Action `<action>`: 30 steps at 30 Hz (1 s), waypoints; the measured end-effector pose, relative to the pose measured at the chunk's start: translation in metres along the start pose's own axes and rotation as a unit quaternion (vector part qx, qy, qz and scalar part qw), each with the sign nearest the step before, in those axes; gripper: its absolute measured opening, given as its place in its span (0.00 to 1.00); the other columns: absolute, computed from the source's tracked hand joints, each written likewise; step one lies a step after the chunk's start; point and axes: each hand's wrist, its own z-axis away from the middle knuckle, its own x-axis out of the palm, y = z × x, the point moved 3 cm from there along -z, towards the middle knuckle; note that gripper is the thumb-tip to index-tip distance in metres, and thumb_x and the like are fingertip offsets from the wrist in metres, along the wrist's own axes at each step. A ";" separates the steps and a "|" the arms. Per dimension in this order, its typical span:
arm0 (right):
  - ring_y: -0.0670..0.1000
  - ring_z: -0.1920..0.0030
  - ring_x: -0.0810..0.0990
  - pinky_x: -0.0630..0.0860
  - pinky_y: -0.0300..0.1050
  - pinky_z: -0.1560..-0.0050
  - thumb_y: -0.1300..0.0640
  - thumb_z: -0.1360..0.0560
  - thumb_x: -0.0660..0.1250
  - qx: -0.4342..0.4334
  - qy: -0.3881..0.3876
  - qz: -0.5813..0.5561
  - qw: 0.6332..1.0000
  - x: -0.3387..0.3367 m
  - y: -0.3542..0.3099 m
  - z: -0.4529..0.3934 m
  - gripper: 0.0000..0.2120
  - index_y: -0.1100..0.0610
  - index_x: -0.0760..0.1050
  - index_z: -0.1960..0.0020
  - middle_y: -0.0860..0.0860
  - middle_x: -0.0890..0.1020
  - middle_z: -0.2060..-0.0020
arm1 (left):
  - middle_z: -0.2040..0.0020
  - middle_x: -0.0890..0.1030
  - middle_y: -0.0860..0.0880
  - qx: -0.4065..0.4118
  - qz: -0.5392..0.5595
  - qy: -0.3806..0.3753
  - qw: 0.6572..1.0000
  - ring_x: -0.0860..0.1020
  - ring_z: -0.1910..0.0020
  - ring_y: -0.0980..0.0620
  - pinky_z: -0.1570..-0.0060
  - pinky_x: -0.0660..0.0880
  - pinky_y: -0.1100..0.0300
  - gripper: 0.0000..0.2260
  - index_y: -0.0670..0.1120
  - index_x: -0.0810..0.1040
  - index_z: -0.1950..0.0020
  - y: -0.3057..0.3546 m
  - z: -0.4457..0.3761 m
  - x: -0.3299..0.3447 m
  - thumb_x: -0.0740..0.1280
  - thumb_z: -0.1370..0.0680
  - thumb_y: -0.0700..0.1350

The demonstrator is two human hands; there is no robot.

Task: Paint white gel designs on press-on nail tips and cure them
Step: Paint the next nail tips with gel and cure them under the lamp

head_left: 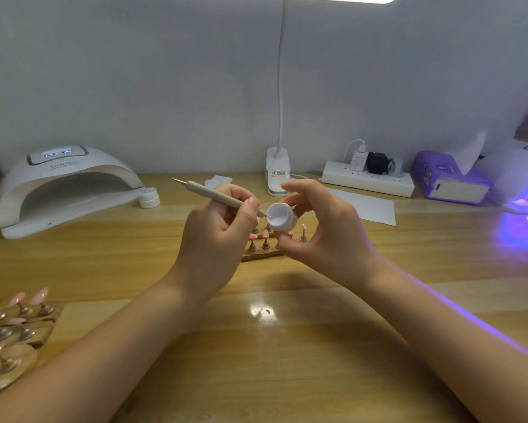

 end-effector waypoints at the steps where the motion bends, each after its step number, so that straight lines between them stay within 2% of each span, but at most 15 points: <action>1: 0.49 0.53 0.80 0.79 0.46 0.50 0.61 0.34 0.77 -0.001 -0.001 0.000 1.000 0.000 -0.001 0.000 0.29 0.60 0.72 0.36 0.52 0.82 0.51 | 0.62 0.80 0.52 -0.001 -0.002 -0.001 1.000 0.78 0.64 0.52 0.65 0.76 0.63 0.04 0.51 0.75 0.57 -0.001 0.000 0.000 0.63 0.22 0.46; 9: 0.48 0.53 0.80 0.78 0.40 0.51 0.60 0.34 0.78 -0.011 0.000 0.006 1.000 -0.002 -0.002 -0.001 0.29 0.59 0.72 0.35 0.52 0.81 0.50 | 0.62 0.79 0.52 -0.006 -0.018 -0.004 1.000 0.78 0.64 0.53 0.64 0.77 0.61 0.06 0.50 0.75 0.56 -0.003 0.001 0.000 0.64 0.20 0.42; 14: 0.48 0.53 0.80 0.78 0.37 0.51 0.59 0.33 0.78 -0.011 -0.001 0.005 1.000 -0.001 -0.001 -0.001 0.29 0.59 0.71 0.35 0.51 0.81 0.51 | 0.63 0.80 0.51 -0.009 -0.016 0.003 1.000 0.78 0.65 0.50 0.64 0.77 0.53 0.05 0.49 0.76 0.55 -0.002 0.001 0.000 0.63 0.23 0.49; 18: 0.48 0.53 0.80 0.79 0.40 0.51 0.58 0.33 0.78 -0.008 -0.001 0.011 1.000 -0.002 0.000 -0.001 0.30 0.58 0.71 0.34 0.51 0.81 0.51 | 0.62 0.79 0.51 -0.001 -0.014 0.012 1.000 0.78 0.64 0.47 0.62 0.77 0.49 0.05 0.48 0.76 0.55 0.000 0.003 0.001 0.63 0.23 0.49; 23: 0.48 0.53 0.80 0.78 0.38 0.50 0.58 0.33 0.78 -0.005 -0.002 0.009 1.000 -0.001 0.001 -0.001 0.30 0.58 0.71 0.34 0.51 0.82 0.50 | 0.64 0.79 0.55 0.002 -0.014 0.029 0.999 0.79 0.64 0.54 0.61 0.78 0.55 0.05 0.49 0.75 0.55 0.000 0.002 -0.001 0.62 0.23 0.49; 27: 0.48 0.53 0.79 0.77 0.36 0.51 0.58 0.33 0.78 -0.007 -0.001 0.008 1.000 -0.001 0.001 0.000 0.30 0.58 0.71 0.34 0.51 0.81 0.50 | 0.63 0.79 0.50 -0.001 -0.012 0.025 1.000 0.78 0.64 0.48 0.61 0.77 0.49 0.06 0.48 0.76 0.55 0.001 0.002 0.000 0.62 0.24 0.49; 30: 0.48 0.54 0.79 0.77 0.38 0.51 0.59 0.33 0.77 -0.008 0.001 0.006 1.000 -0.002 0.001 -0.001 0.29 0.58 0.71 0.35 0.51 0.82 0.51 | 0.64 0.79 0.50 -0.002 -0.003 0.020 1.000 0.78 0.64 0.50 0.62 0.77 0.52 0.05 0.48 0.76 0.55 0.000 0.003 0.001 0.63 0.24 0.48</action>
